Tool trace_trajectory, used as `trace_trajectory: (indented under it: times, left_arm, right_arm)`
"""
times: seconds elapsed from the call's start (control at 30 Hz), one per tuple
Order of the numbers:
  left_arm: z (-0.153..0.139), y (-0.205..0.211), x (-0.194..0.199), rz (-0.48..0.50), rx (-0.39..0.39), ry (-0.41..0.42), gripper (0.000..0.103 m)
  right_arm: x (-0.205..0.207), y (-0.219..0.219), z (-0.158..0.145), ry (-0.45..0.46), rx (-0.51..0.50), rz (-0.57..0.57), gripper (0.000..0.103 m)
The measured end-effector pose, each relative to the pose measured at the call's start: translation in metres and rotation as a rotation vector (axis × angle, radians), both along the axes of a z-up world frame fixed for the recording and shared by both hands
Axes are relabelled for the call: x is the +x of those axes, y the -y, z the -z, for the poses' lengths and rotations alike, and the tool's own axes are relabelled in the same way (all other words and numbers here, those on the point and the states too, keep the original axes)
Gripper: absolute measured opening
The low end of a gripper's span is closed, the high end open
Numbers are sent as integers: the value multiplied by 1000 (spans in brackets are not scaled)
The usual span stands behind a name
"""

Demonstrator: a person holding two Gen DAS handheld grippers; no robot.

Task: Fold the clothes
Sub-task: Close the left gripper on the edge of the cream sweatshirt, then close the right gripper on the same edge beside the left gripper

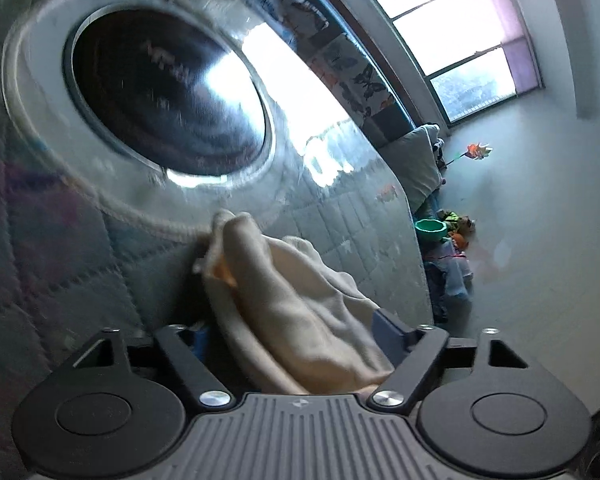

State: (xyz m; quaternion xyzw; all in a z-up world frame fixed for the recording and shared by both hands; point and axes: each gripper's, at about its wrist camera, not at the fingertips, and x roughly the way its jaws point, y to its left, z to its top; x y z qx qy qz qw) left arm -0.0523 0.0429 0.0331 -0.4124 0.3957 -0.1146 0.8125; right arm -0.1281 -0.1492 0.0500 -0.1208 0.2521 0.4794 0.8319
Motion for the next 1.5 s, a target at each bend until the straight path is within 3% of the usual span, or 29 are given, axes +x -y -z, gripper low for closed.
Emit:
trace_trajectory:
  times: [0.13, 0.3, 0.47, 0.8, 1.07, 1.13, 1.17, 1.23, 1.5]
  left_arm:
    - [9, 3, 5, -1, -10, -19, 37]
    - [16, 1, 8, -3, 12, -41, 23]
    - [15, 4, 6, 8, 48, -18, 23]
    - [12, 10, 7, 44, 101, 5, 26]
    - [8, 16, 7, 67, 160, 21, 26]
    - [6, 19, 7, 75, 185, 29, 26]
    - [5, 21, 8, 79, 204, 34, 25]
    - [2, 26, 8, 88, 241, 44, 24]
    - [-12, 33, 14, 118, 289, 86, 20]
  right_arm:
    - [-2, 0, 7, -21, 0, -13, 12]
    - [0, 10, 10, -55, 27, 8, 17]
    - [9, 48, 15, -77, 59, 141, 20]
    - [56, 152, 51, -142, 69, 621, 33]
    - [80, 169, 78, -237, 168, 674, 40]
    - [79, 169, 79, -242, 182, 670, 36]
    - [79, 168, 79, -245, 189, 669, 24]
    - [78, 168, 80, -249, 203, 666, 16]
    - [60, 169, 47, -174, 242, 666, 12]
